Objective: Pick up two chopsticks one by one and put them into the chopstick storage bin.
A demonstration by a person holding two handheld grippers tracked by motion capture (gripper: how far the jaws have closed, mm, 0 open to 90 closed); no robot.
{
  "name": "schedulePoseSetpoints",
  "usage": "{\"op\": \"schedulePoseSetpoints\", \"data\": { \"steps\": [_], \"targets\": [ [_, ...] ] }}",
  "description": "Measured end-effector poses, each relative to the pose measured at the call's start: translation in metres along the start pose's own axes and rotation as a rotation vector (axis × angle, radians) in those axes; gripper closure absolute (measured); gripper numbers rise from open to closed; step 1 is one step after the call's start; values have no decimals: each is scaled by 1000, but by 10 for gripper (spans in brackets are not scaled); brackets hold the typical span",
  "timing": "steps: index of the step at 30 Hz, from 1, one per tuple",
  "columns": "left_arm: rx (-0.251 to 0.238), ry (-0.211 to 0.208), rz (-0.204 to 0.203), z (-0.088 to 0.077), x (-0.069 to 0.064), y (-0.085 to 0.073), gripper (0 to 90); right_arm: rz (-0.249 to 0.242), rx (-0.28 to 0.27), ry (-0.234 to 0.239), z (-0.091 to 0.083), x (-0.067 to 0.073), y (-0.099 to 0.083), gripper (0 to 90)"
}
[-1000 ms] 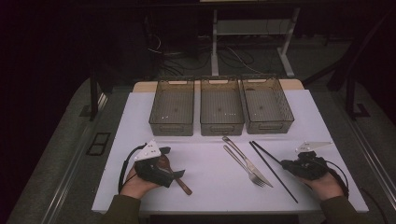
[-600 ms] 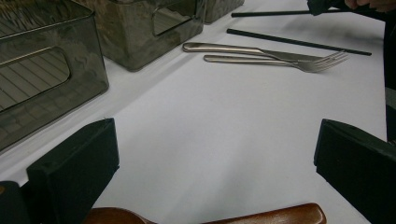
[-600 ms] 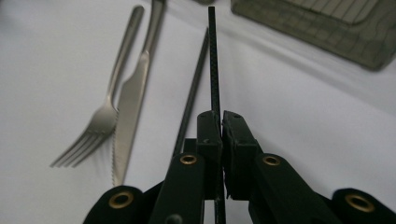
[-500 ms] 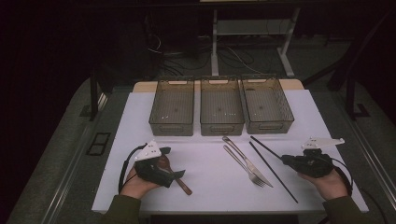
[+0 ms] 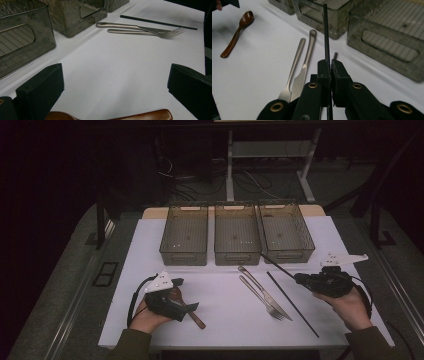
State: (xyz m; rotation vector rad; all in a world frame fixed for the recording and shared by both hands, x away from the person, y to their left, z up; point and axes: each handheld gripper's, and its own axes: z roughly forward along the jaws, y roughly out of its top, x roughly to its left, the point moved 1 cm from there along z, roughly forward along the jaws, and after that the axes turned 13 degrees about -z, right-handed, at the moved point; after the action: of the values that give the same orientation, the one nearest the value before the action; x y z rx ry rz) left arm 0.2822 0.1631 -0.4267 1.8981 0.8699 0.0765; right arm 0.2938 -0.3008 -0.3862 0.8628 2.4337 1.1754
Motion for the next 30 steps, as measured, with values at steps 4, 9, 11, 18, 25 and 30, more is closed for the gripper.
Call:
{"op": "schedulePoseSetpoints", "data": {
  "steps": [4,9,11,18,25,30],
  "targets": [
    [-6,1,-3,1,-1,0,0,-6,-9,15,5,-1,8,850],
    [-7,-2,2,1,-2,0,0,-24,-15,29,19,-4,23,850],
    [-8,-3,1,2,-2,0,0,-29,-16,32,23,-5,28,850],
    [-8,-1,3,1,-3,1,0,-44,-20,44,39,-10,46,850],
    [-7,0,4,2,-3,1,0,-58,-13,55,52,-11,64,850],
    [-6,2,5,1,-3,1,0,-78,3,67,68,-10,83,849]
  ]
}}
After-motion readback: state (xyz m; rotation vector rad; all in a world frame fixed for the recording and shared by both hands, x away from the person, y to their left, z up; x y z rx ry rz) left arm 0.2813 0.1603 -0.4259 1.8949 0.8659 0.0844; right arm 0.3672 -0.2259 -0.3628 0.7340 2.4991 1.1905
